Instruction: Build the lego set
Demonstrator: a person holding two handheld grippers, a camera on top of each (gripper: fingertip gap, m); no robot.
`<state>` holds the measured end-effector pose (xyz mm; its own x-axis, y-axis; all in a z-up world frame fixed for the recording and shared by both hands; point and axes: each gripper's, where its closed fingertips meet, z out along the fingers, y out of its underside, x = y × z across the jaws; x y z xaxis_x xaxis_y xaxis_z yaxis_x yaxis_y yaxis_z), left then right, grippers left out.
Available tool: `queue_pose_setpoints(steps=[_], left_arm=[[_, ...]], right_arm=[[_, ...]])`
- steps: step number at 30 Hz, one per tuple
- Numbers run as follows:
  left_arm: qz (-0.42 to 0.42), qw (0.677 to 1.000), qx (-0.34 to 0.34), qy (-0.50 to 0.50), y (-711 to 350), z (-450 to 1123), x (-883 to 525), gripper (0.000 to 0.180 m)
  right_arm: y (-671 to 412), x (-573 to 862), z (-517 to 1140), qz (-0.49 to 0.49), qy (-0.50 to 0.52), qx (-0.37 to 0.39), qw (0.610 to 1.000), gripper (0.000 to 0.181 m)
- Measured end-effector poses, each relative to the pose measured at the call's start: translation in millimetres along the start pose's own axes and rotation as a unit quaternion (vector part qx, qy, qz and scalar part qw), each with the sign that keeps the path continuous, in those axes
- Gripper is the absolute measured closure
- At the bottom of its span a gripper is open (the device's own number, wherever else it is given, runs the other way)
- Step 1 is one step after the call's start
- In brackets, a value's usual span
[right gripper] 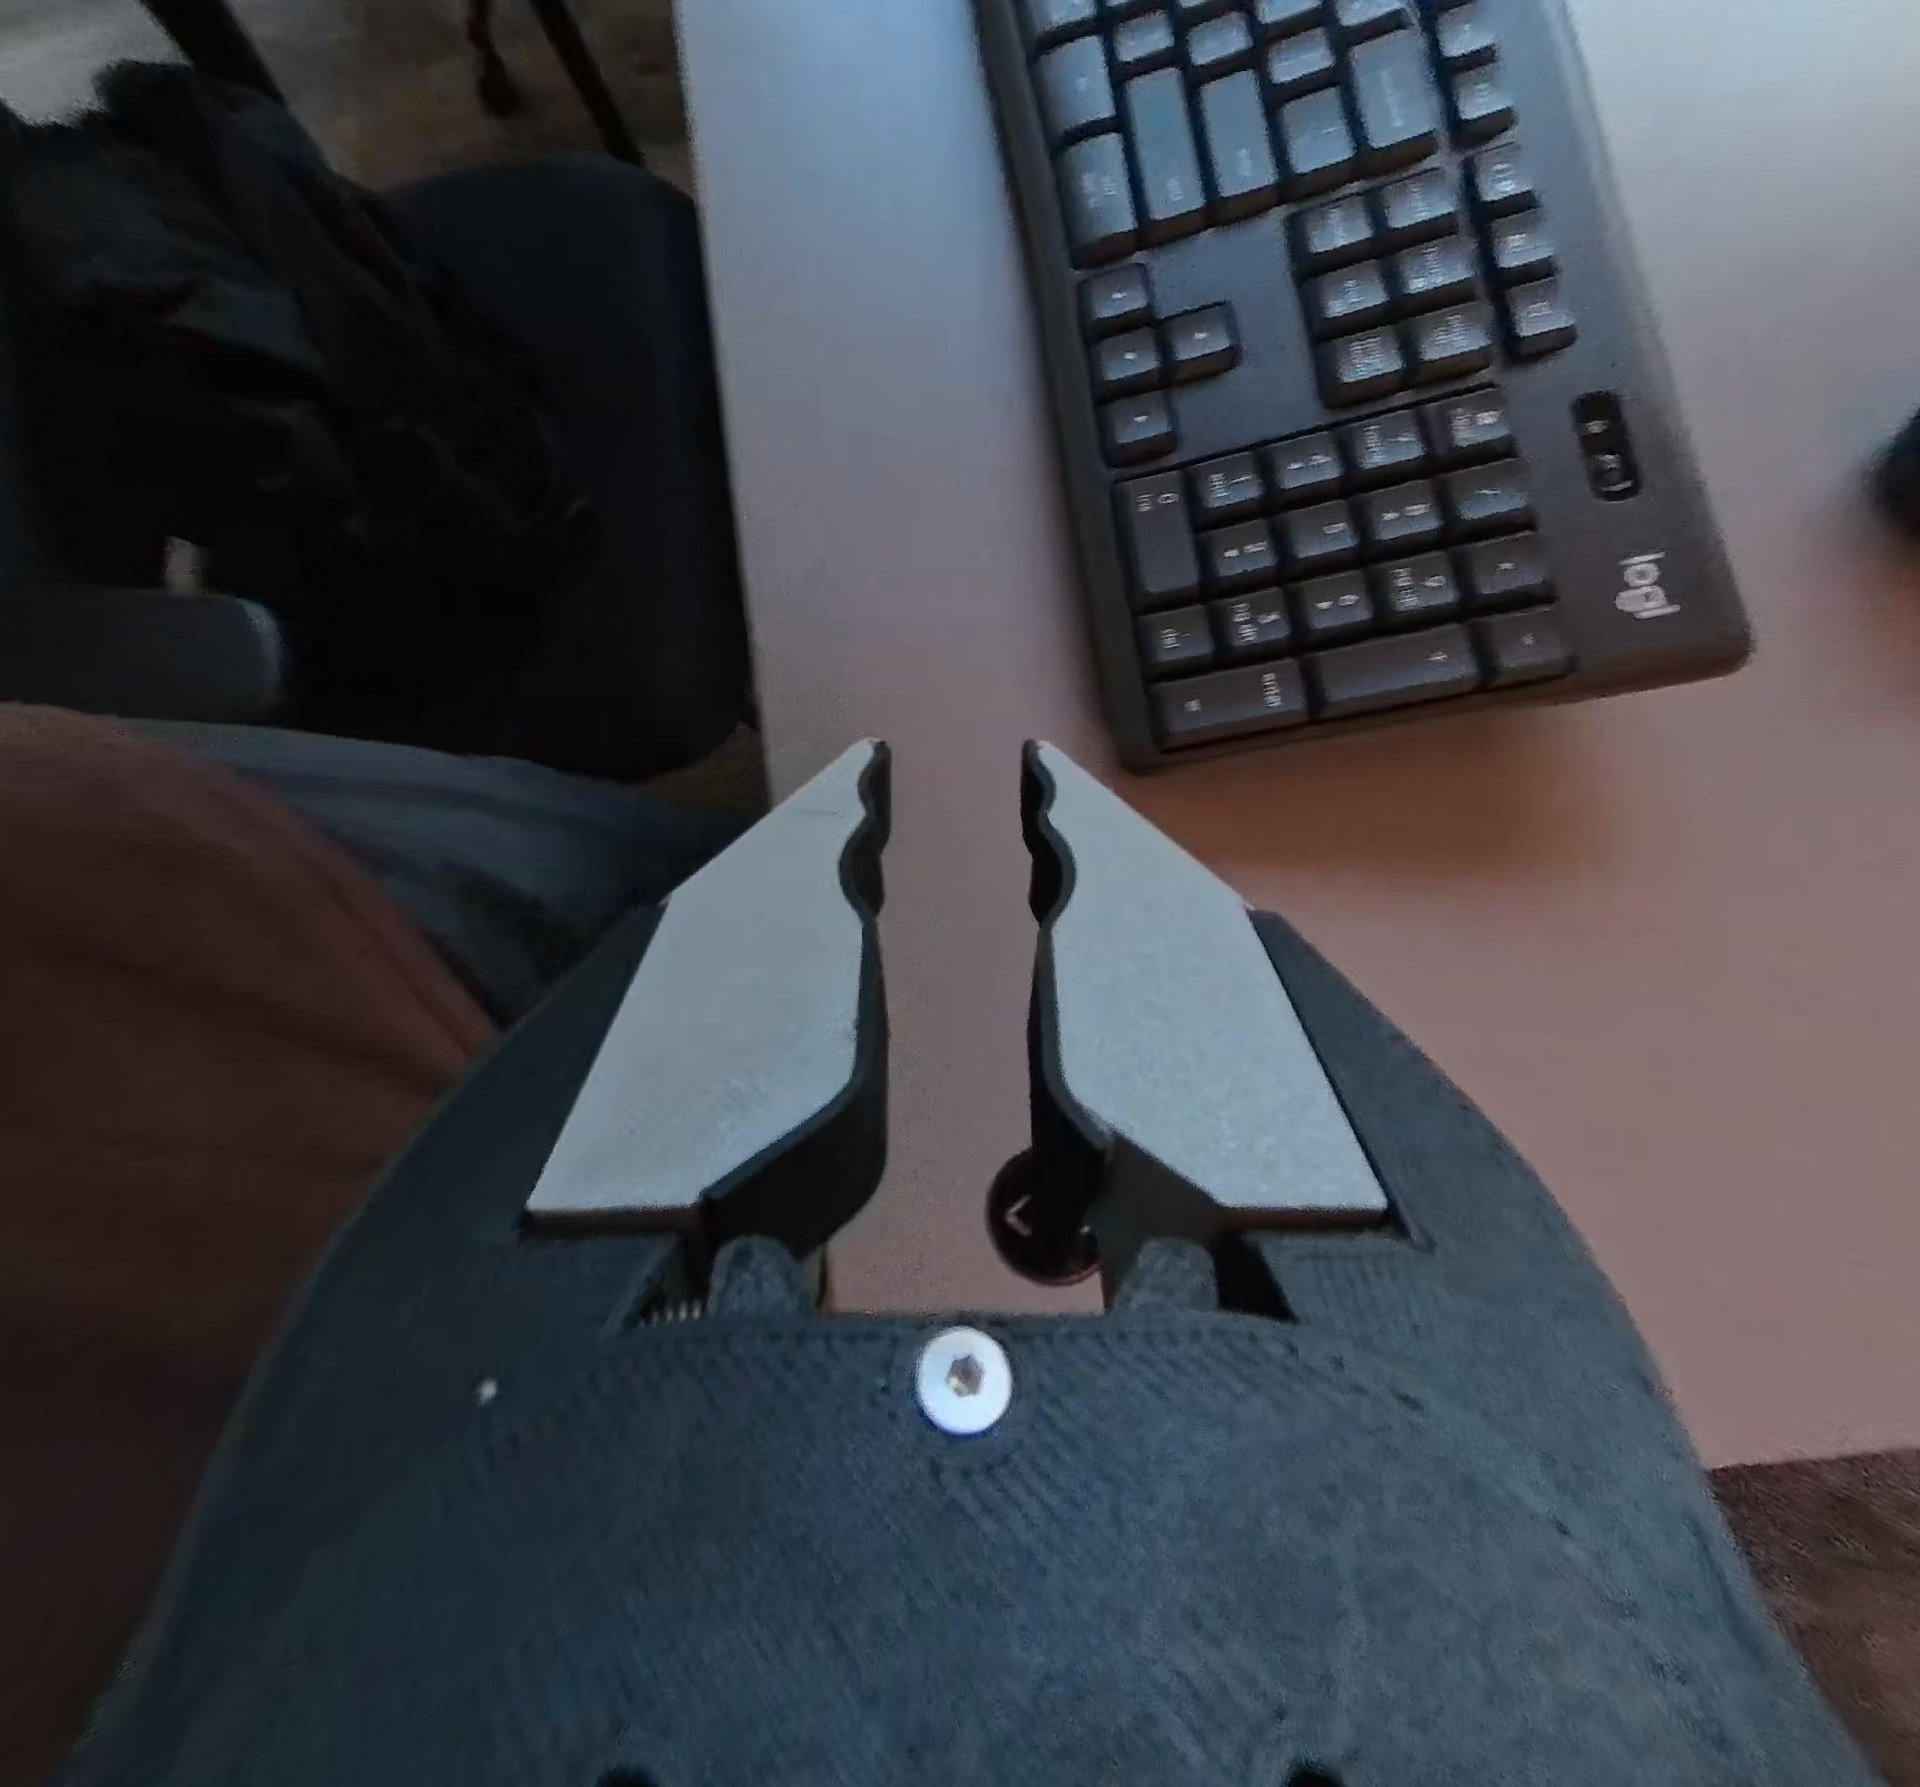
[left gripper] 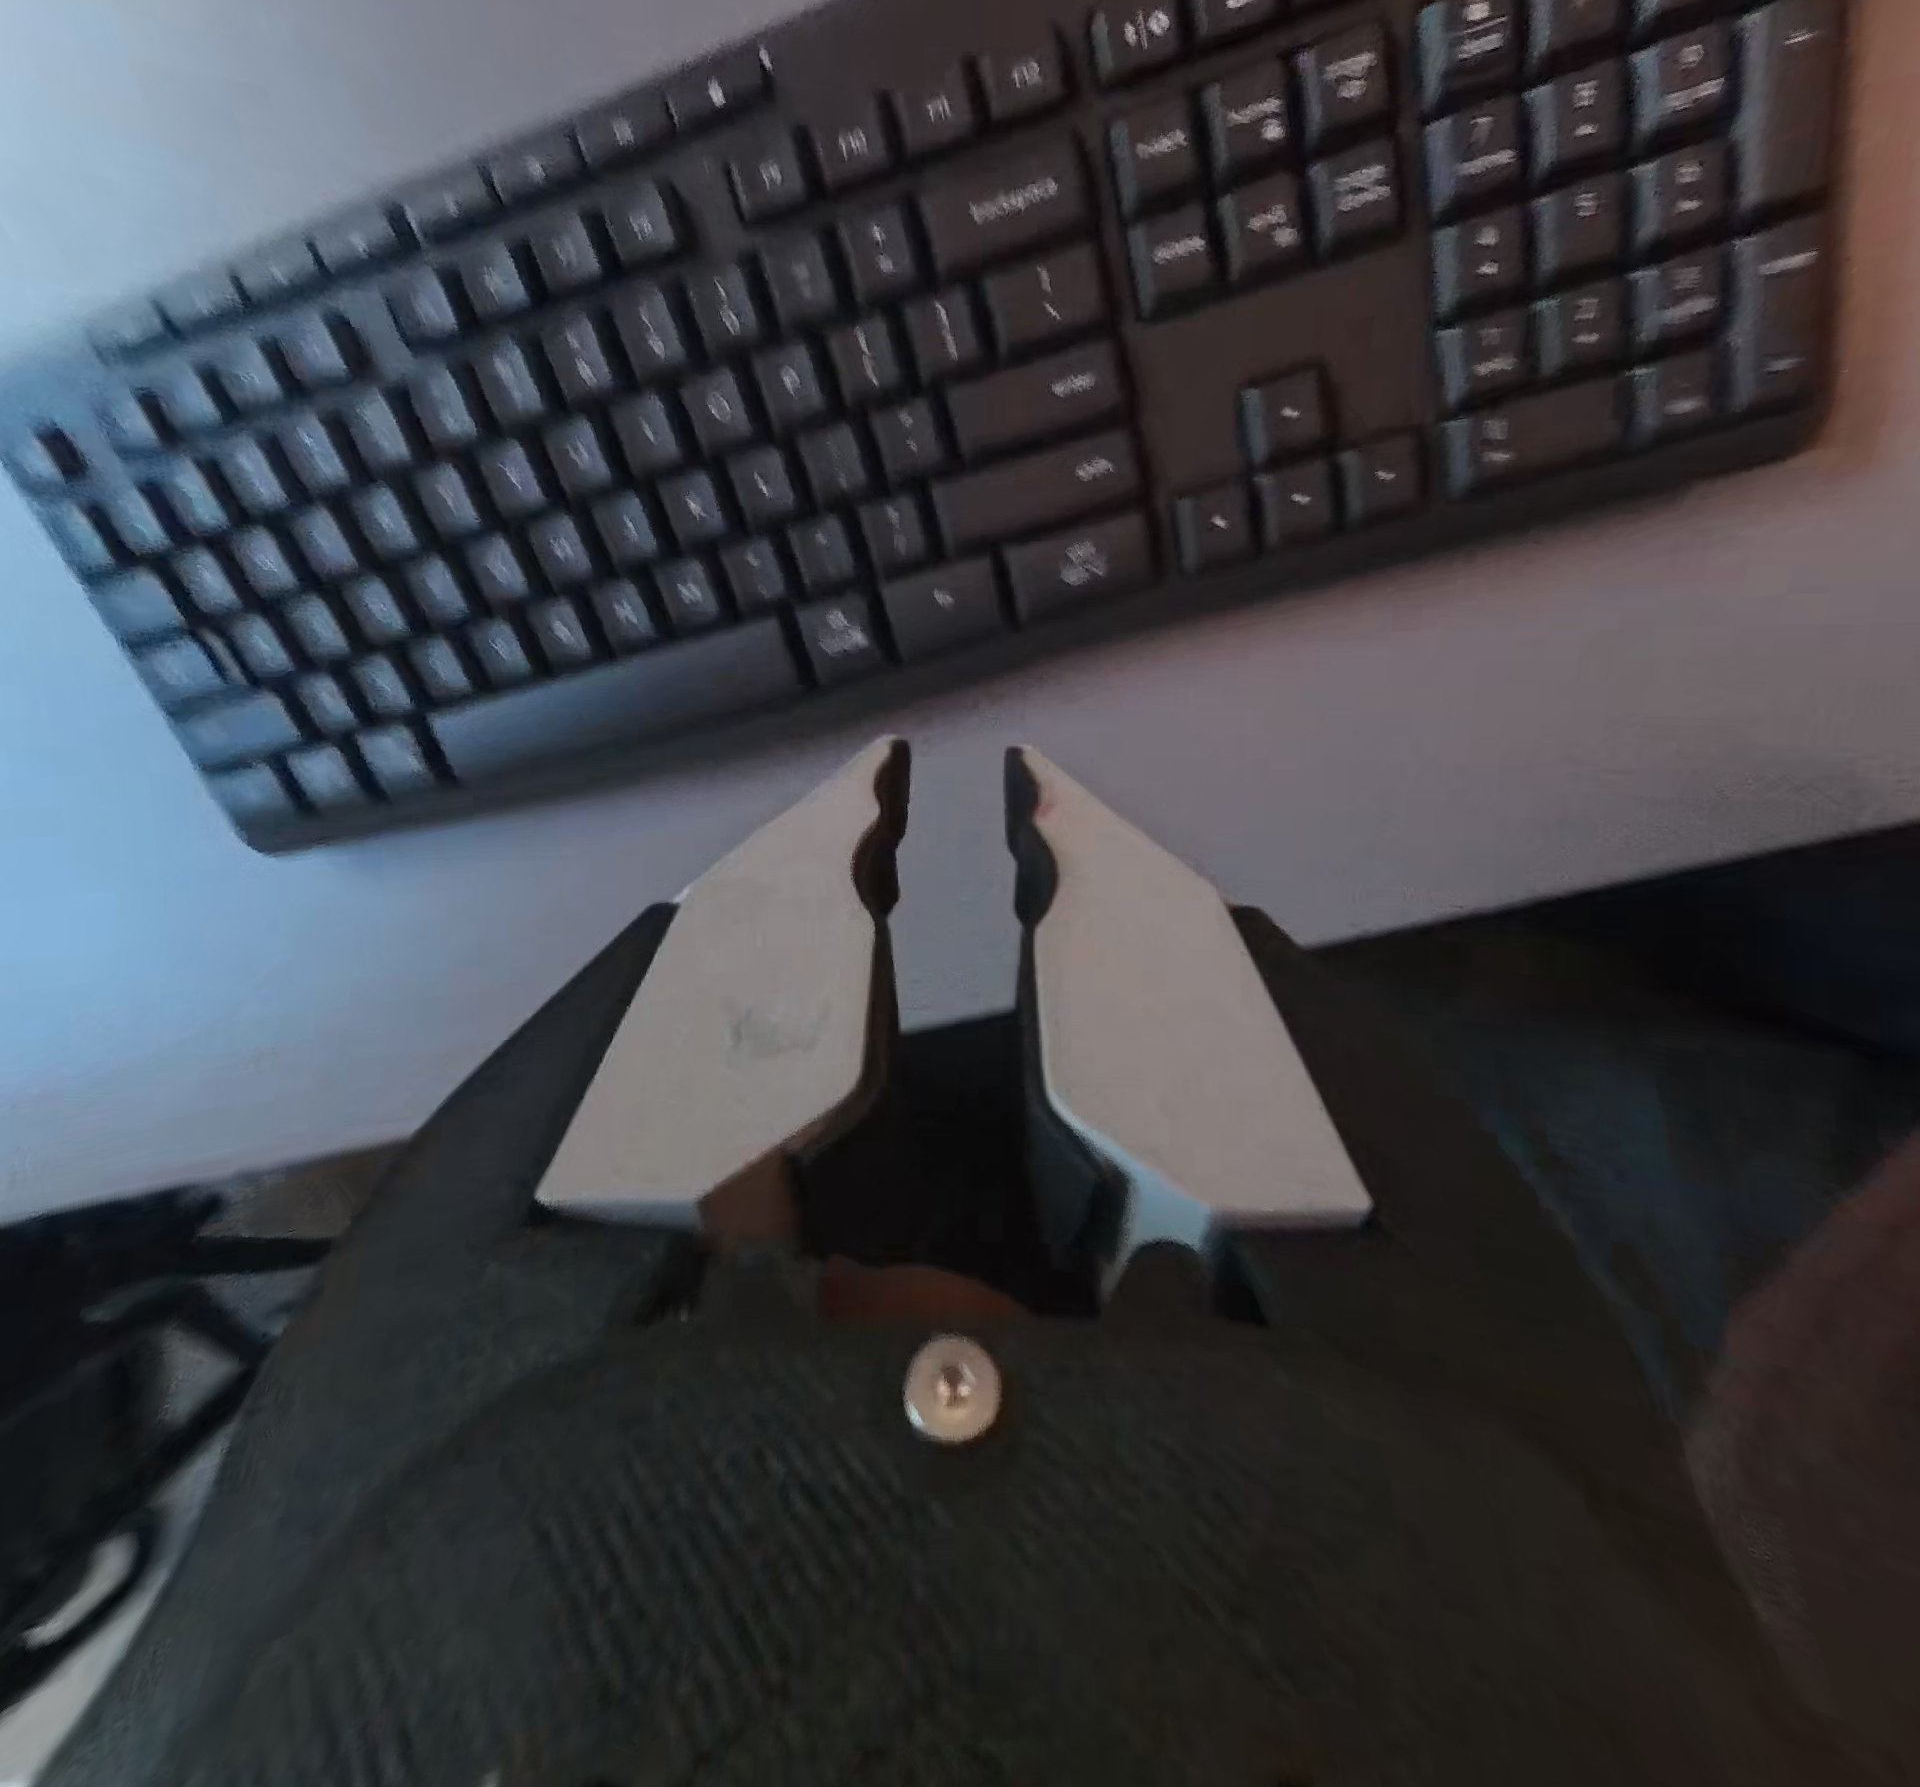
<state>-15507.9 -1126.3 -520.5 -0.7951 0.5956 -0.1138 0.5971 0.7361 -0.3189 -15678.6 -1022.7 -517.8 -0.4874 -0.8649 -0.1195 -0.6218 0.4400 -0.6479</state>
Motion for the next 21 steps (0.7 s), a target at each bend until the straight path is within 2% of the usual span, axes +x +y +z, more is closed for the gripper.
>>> queue_pose_setpoints(steps=[1, 10, 14, 18, 21], left_arm=[[0.020, 1.000, -0.002, -0.013, -5, 9, -8, 0.167], [0.109, 0.993, 0.008, 0.045, -24, 68, -37, 0.165], [0.131, 0.988, 0.023, 0.078, -20, 76, -38, 0.172], [0.137, 0.985, 0.033, 0.100, -23, 69, -34, 0.165], [0.164, 0.983, 0.026, 0.084, -20, 71, -38, 0.177]], right_arm=[[-2, 8, 4, 0.000, 0.014, -0.004, 1.000, 0.163], [-32, 66, 49, 0.005, 0.117, -0.062, 0.991, 0.177], [-42, 80, 68, 0.026, 0.125, -0.080, 0.989, 0.178], [-33, 81, 85, 0.042, 0.120, -0.127, 0.984, 0.181], [-27, 79, 88, 0.043, 0.122, -0.146, 0.981, 0.181]])
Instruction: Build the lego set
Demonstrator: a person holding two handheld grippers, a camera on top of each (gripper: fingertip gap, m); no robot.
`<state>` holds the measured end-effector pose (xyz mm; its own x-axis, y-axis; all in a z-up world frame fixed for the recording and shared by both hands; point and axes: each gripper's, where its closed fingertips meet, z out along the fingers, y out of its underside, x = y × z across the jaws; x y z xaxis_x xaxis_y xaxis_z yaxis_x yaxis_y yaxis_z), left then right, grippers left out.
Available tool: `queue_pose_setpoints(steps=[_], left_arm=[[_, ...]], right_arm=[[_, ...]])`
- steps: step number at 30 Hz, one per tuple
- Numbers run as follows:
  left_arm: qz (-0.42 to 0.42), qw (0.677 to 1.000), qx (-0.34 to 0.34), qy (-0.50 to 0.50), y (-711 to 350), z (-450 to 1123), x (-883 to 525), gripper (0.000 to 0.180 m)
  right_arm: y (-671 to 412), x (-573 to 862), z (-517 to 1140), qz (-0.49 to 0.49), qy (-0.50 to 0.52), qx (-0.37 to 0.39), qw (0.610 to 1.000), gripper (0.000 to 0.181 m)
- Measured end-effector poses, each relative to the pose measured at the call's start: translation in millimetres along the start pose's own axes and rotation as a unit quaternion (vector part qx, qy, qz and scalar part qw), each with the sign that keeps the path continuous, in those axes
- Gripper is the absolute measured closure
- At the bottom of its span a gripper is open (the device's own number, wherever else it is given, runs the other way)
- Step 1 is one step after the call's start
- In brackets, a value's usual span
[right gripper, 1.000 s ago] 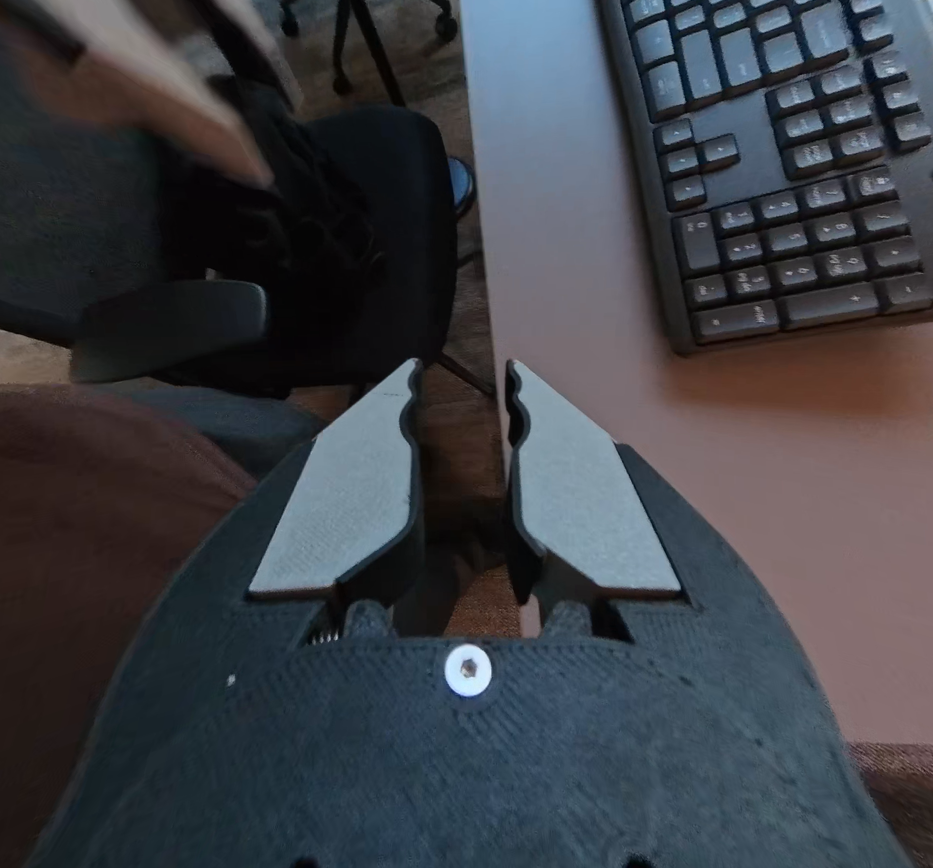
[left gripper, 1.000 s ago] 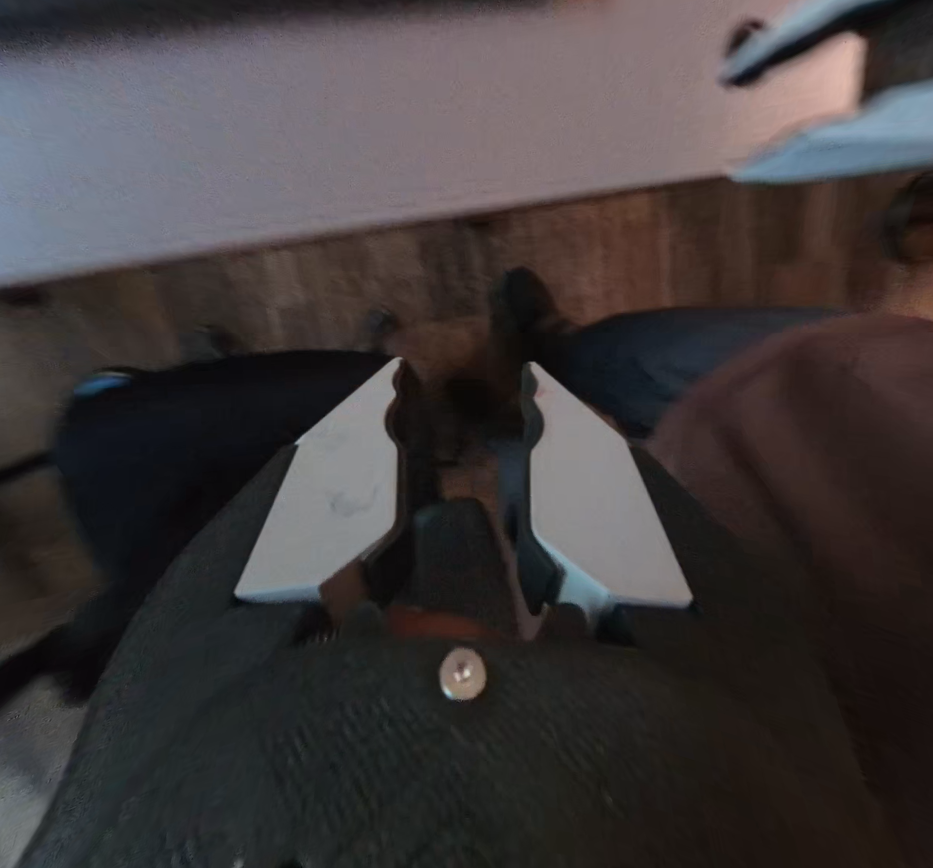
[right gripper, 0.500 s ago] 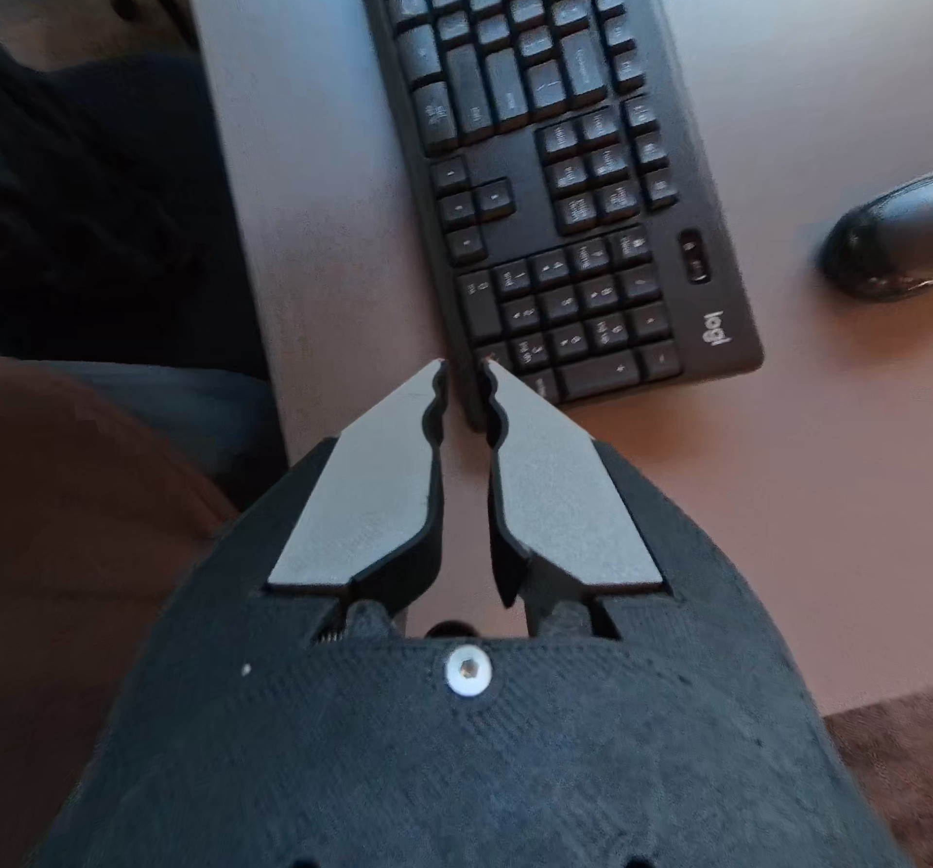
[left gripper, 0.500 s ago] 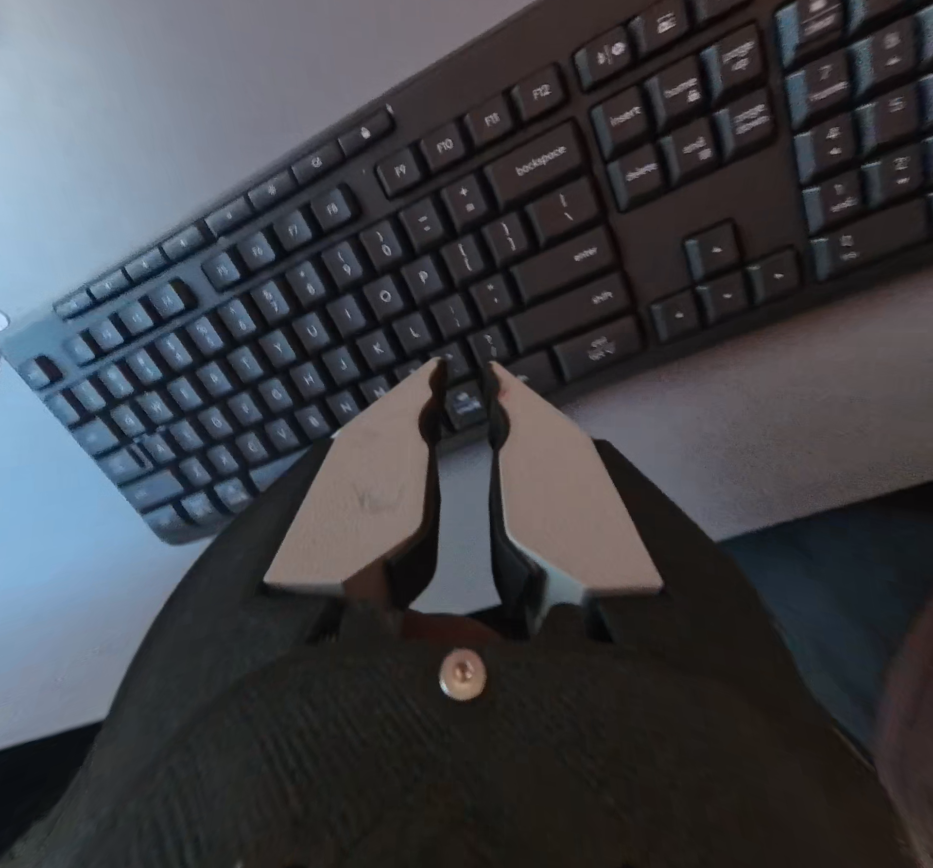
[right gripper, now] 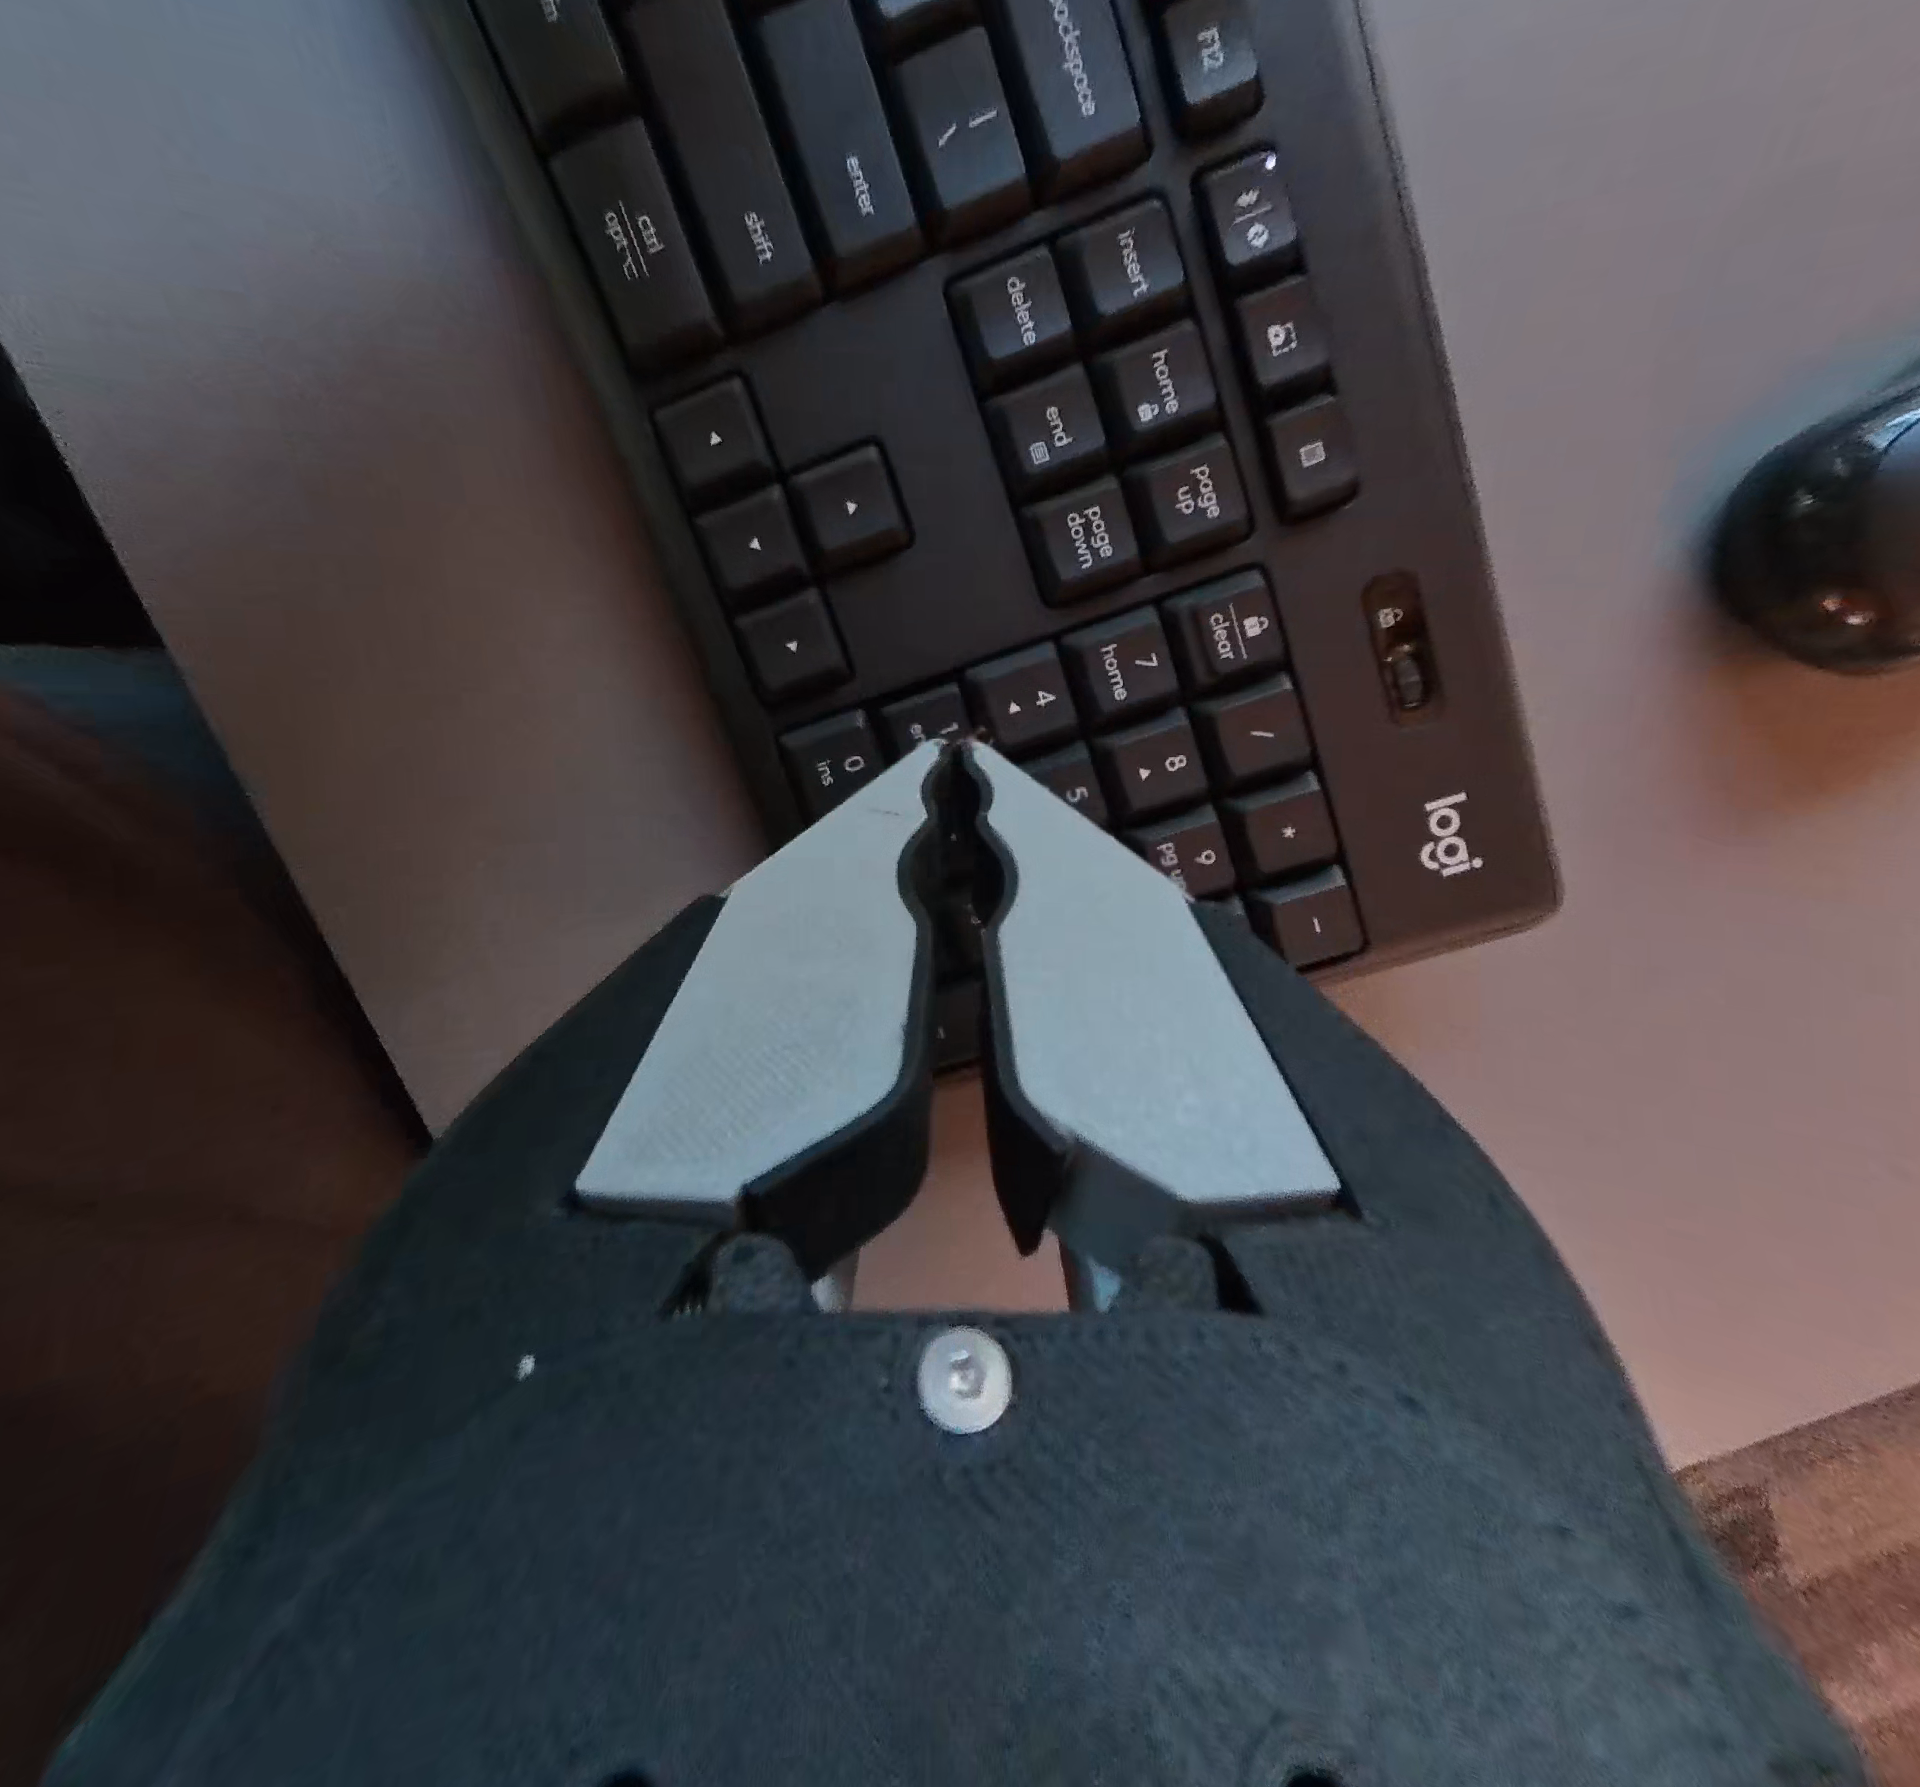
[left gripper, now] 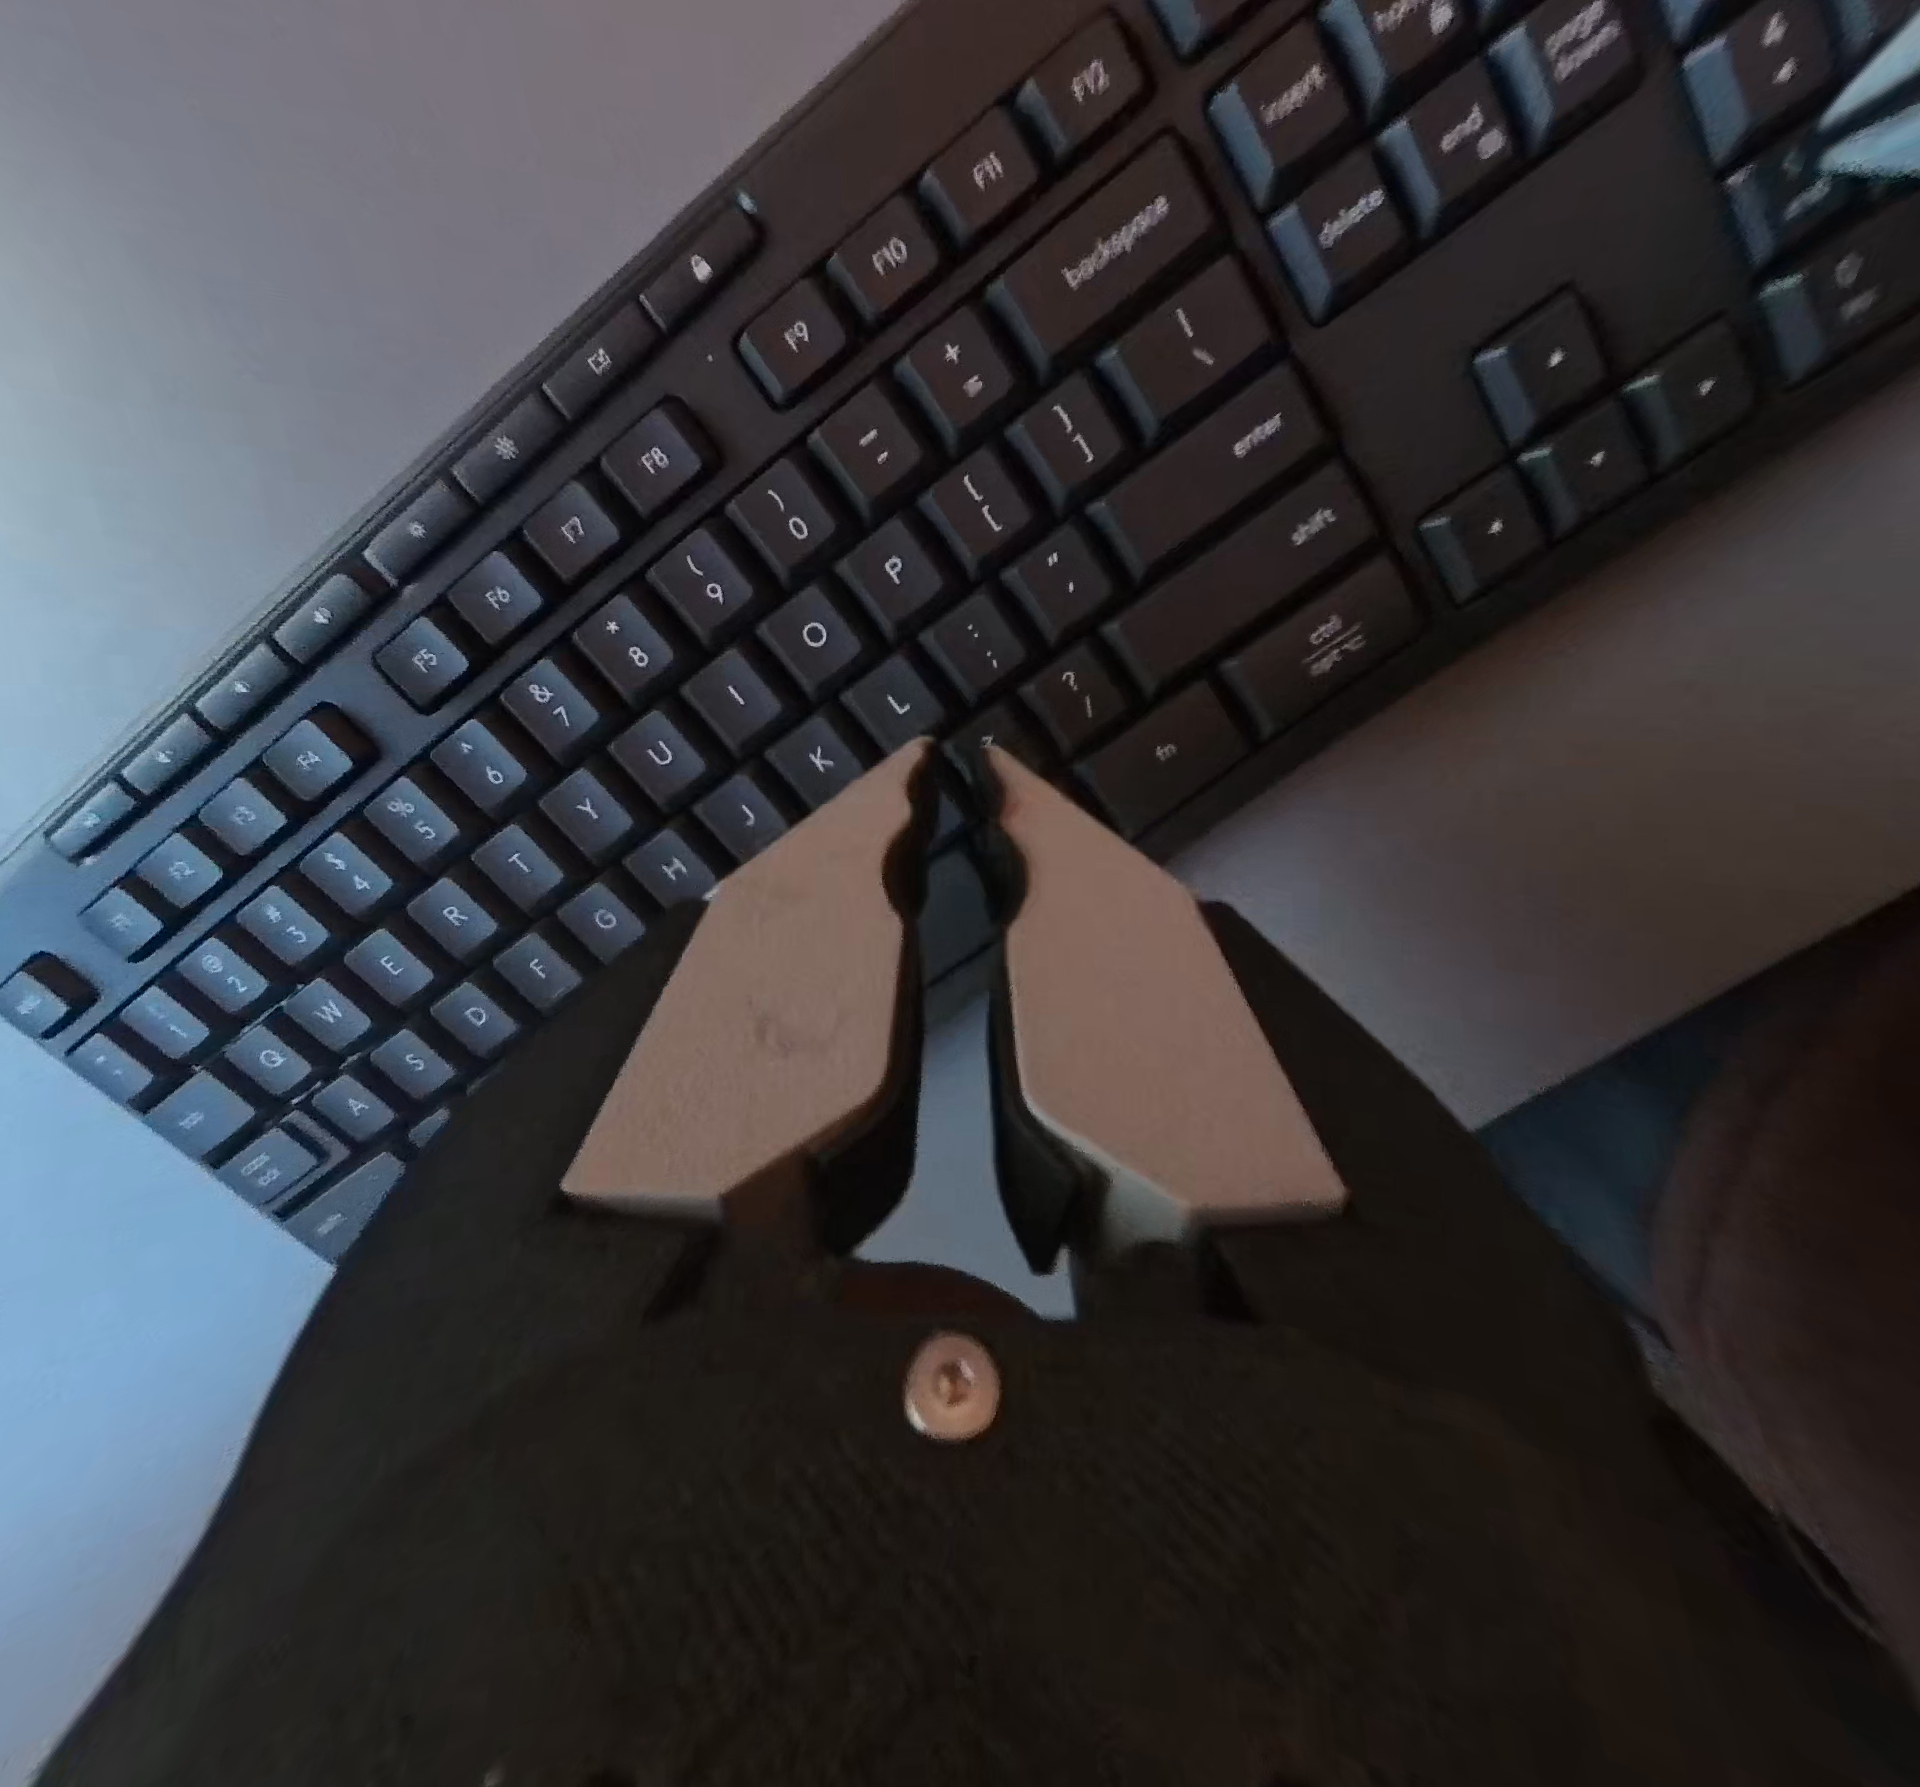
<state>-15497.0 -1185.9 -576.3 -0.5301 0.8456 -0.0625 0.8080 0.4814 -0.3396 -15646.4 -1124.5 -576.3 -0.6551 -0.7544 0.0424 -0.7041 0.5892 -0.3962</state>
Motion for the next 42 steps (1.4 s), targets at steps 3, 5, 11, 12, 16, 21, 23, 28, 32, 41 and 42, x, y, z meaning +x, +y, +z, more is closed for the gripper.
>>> queue_pose_setpoints(steps=[3, 5, 11, 12, 16, 21, 23, 28, 32, 41, 42], left_arm=[[0.003, 1.000, 0.001, 0.015, 5, 5, 2, 0.180], [-0.004, 1.000, -0.008, 0.028, 6, 2, 3, 0.180], [-0.014, 0.999, 0.001, 0.034, 8, 1, 0, 0.180], [-0.019, 0.999, 0.000, 0.036, 9, 1, 0, 0.180], [-0.033, 0.999, 0.009, 0.029, 15, -3, -6, 0.178], [-0.047, 0.999, 0.016, 0.010, 21, -9, -21, 0.180], [-0.047, 0.999, 0.019, 0.000, 21, -13, -30, 0.180], [-0.055, 0.998, 0.033, -0.014, 22, -24, -60, 0.180], [-0.058, 0.998, 0.024, -0.024, 32, -20, -76, 0.180], [-0.046, 0.999, 0.009, -0.025, 41, -11, -73, 0.180], [-0.045, 0.999, 0.017, -0.023, 37, -13, -73, 0.180]], right_arm=[[-1, 2, 0, 0.007, 0.005, 0.005, 1.000, 0.181], [-2, 3, 0, 0.012, 0.002, 0.008, 1.000, 0.181], [-30, 1, -10, 0.014, -0.022, 0.036, 0.999, 0.181], [-39, -1, -11, 0.007, -0.023, 0.039, 0.999, 0.181], [-73, -12, -3, -0.019, -0.029, 0.057, 0.998, 0.181], [-116, -29, 10, -0.049, -0.040, 0.086, 0.994, 0.181], [-130, -32, 18, -0.066, -0.039, 0.094, 0.993, 0.181], [-155, -34, 36, -0.106, -0.030, 0.100, 0.989, 0.181], [-138, -39, 56, -0.113, -0.044, 0.054, 0.991, 0.181], [-150, -44, 55, -0.118, -0.029, 0.085, 0.989, 0.181], [-149, -45, 59, -0.120, -0.033, 0.080, 0.989, 0.181]])
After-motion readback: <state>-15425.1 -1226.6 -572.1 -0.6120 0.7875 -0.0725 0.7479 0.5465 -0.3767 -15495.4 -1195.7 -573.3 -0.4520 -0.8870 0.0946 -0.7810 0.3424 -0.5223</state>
